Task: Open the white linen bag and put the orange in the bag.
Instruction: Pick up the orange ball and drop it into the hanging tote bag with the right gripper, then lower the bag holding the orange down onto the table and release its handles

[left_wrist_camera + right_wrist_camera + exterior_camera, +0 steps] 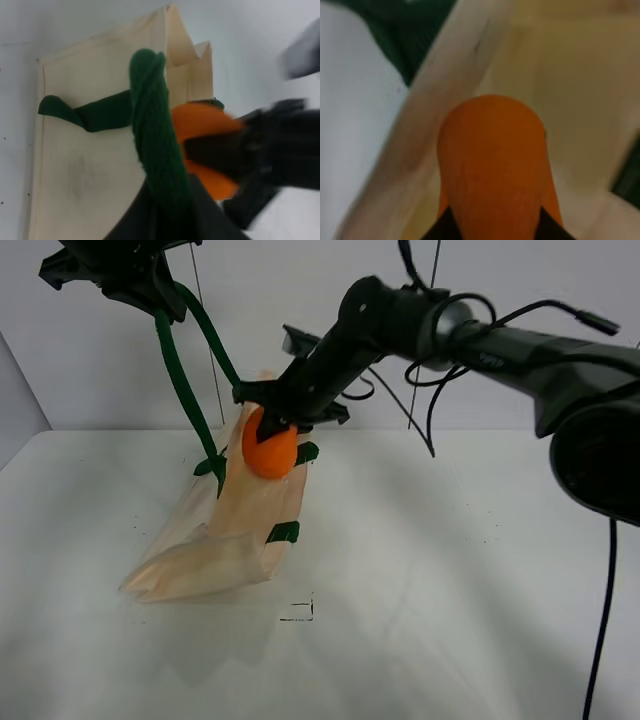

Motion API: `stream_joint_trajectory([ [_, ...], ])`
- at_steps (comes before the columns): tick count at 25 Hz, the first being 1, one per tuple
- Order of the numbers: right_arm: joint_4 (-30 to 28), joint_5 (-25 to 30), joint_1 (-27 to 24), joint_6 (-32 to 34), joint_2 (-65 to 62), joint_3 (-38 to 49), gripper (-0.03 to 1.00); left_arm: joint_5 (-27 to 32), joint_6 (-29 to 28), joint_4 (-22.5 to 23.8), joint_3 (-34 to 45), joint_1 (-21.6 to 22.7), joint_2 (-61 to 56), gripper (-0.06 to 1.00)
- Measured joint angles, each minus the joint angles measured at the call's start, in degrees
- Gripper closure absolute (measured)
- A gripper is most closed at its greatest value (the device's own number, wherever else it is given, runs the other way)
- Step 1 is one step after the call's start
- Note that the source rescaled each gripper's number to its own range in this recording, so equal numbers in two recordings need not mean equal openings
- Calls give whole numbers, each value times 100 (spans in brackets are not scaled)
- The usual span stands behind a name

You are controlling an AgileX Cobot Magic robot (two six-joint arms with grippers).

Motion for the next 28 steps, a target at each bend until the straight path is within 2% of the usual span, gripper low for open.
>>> stream_joint_trajectory([
  [5,485,-435,139,-98,430,6,95,0,0,0,0,0,0,94],
  [6,573,-461,139,-125,467,6,87,0,0,0,0,0,0,94],
  [7,615,-492,139,-145,490,6,73,0,0,0,0,0,0,94],
  [10,521,-511,139,-179,512,6,22,0,0,0,0,0,0,94],
  [11,411,-491,139,-192,512,6,11,0,4,0,0,0,0,94],
  [12,275,-438,139,-210,512,6,5,0,4,0,0,0,0,94],
  [16,-613,245,139,-76,466,-166,-1,31,4,-2,0,0,0,94],
  [19,-1829,949,139,321,389,-475,-1,31,4,-2,0,0,0,94],
  [22,-2804,1490,116,650,322,-669,-1,38,4,-2,0,0,0,94],
  [24,-3079,1660,32,766,317,-690,-1,38,4,-2,0,0,0,94],
  [28,-3168,1835,-377,782,342,-692,-1,38,6,-2,0,0,0,94],
])
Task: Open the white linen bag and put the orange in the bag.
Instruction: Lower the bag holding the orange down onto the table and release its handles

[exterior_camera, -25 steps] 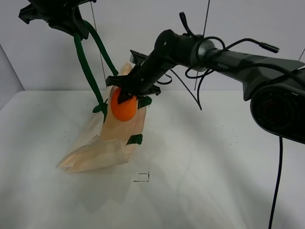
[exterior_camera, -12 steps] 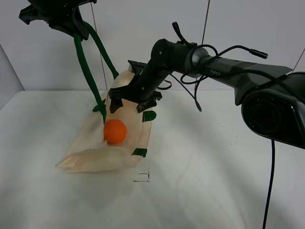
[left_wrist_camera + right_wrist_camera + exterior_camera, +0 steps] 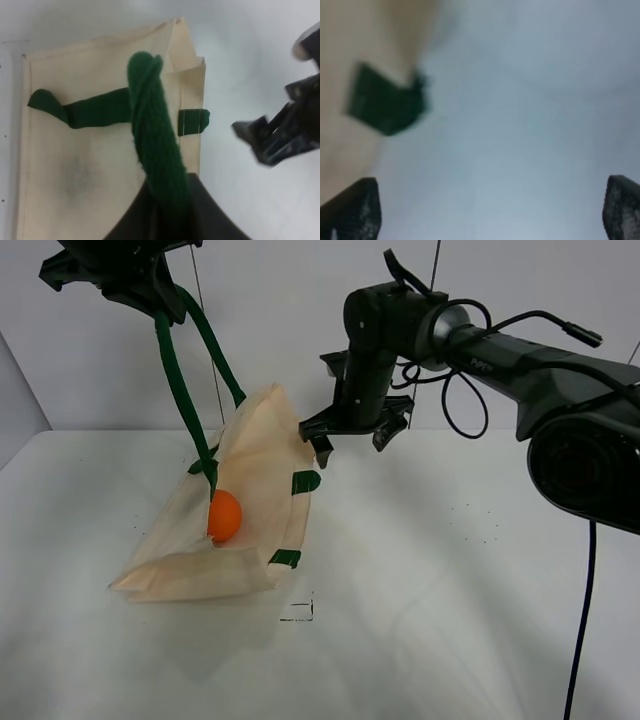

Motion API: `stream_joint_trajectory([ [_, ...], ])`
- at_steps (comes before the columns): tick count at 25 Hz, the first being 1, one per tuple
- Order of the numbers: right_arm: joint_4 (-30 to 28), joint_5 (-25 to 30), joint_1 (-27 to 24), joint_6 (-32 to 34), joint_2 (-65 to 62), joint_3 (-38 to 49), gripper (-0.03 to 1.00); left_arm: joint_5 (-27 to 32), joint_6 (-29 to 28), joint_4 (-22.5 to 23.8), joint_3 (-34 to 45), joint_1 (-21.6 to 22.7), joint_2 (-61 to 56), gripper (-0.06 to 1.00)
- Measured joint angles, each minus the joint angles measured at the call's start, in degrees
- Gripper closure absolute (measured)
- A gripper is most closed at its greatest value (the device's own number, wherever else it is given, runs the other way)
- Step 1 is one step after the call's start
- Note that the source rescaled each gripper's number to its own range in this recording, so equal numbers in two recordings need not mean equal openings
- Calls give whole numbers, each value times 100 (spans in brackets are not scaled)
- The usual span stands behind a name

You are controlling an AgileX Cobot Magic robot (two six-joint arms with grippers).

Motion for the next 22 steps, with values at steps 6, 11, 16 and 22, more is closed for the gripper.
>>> stream_joint_trajectory([
  [6,-6,32,-983,-179,0,0,-1,0,0,0,0,0,0,94],
  [11,-55,32,-1921,-193,0,0,-1,0,0,0,0,0,0,94],
  [16,-68,34,-2415,-193,0,0,-1,0,5,0,0,0,0,94],
  [22,-1,29,-2450,-198,-255,406,1,12,5,0,0,0,0,94],
])
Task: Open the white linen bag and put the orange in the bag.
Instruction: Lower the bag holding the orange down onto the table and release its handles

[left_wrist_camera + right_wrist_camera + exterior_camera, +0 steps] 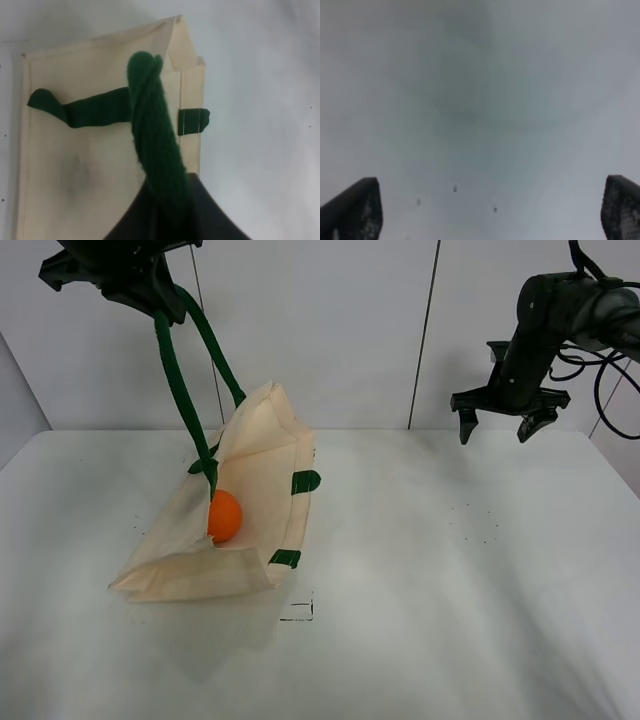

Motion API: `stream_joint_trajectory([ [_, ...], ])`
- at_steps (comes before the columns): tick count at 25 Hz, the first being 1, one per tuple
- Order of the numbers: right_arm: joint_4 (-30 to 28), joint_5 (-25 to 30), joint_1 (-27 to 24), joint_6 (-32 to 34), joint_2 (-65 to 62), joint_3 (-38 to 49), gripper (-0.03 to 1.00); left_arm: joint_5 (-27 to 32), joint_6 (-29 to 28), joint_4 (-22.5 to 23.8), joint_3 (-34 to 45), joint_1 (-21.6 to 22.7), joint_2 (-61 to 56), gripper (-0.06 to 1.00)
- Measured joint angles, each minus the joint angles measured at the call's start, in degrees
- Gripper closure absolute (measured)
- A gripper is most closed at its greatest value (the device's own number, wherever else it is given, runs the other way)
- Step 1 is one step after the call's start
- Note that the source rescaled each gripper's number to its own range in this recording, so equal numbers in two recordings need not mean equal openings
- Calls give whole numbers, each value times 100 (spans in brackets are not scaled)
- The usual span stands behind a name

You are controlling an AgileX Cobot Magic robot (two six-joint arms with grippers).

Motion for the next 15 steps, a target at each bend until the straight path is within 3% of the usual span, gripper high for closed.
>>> stream_joint_trajectory([
  [6,4,-6,0,-24,-1491,2045,2,0,0,0,0,0,0,94],
  [15,63,7,0,-35,-5074,5766,2,0,0,0,0,0,0,94],
])
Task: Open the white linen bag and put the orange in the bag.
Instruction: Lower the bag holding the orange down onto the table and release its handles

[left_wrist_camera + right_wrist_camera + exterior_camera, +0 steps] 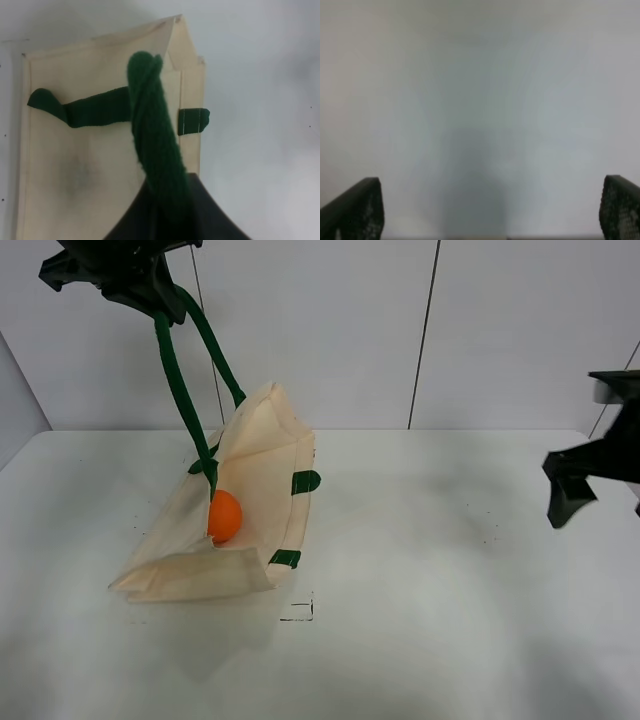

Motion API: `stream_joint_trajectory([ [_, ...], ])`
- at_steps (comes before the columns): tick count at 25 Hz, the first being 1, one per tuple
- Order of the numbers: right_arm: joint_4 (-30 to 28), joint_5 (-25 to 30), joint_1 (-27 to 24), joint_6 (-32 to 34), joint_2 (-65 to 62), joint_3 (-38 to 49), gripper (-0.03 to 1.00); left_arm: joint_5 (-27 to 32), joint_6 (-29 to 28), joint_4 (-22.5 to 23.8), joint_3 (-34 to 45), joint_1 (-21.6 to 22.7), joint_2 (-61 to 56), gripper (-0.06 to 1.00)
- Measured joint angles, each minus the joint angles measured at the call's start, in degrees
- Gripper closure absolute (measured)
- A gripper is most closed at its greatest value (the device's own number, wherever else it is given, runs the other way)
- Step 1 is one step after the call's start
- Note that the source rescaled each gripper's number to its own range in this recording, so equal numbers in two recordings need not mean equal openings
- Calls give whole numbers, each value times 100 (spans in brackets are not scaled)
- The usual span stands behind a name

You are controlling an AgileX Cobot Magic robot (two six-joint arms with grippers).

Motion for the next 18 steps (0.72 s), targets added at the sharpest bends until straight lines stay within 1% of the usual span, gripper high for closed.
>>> stream_joint_trajectory([
  [4,23,5,0,-6,-1711,1359,2,0,0,0,0,0,0,94],
  [7,23,-18,0,-104,-3014,2069,2,0,0,0,0,0,0,94],
  [9,27,-181,0,-228,-3877,2502,2,0,0,0,0,0,0,94],
  [14,50,-814,0,-383,-6012,3207,2,0,0,0,0,0,0,94],
  [18,121,-957,0,-383,-7208,3610,2,0,0,0,0,0,0,94],
])
